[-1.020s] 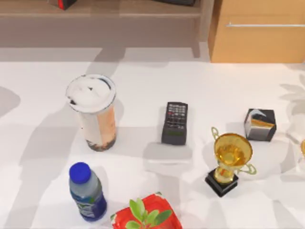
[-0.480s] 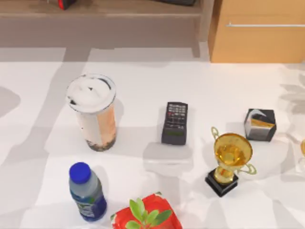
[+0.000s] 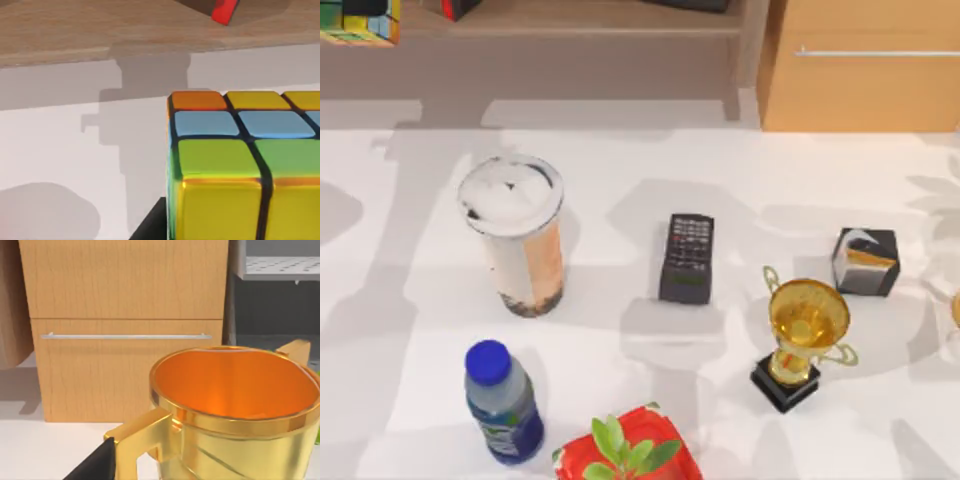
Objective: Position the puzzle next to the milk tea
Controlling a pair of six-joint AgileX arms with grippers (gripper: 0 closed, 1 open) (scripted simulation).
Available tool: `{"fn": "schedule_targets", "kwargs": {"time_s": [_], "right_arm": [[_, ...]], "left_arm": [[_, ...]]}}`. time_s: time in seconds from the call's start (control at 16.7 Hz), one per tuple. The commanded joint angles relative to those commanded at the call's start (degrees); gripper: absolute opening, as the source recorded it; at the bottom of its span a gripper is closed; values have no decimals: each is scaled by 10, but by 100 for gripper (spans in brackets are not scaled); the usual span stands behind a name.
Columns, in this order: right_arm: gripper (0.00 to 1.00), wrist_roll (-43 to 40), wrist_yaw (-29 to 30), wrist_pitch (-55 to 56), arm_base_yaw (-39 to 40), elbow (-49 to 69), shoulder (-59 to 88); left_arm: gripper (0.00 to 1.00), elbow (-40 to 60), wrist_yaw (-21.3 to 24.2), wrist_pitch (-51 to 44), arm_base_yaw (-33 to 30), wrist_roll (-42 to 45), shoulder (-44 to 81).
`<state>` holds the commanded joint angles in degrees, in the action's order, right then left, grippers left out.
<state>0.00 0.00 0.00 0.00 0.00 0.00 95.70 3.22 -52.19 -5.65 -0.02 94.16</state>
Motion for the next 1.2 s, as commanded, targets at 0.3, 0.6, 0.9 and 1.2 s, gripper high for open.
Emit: {"fn": "schedule_targets", "kwargs": {"time_s": [0.3, 0.6, 0.9, 1.2], "right_arm": [[100, 0, 0, 0, 0, 0, 0], [100, 0, 0, 0, 0, 0, 0], [100, 0, 0, 0, 0, 0, 0], [100, 0, 0, 0, 0, 0, 0]], "left_arm": [[0, -90, -14, -73, 28, -15, 97], [0, -137, -28, -92, 28, -14, 162], [0, -137, -28, -91, 28, -13, 161], [0, -139, -30, -87, 32, -13, 160]]}}
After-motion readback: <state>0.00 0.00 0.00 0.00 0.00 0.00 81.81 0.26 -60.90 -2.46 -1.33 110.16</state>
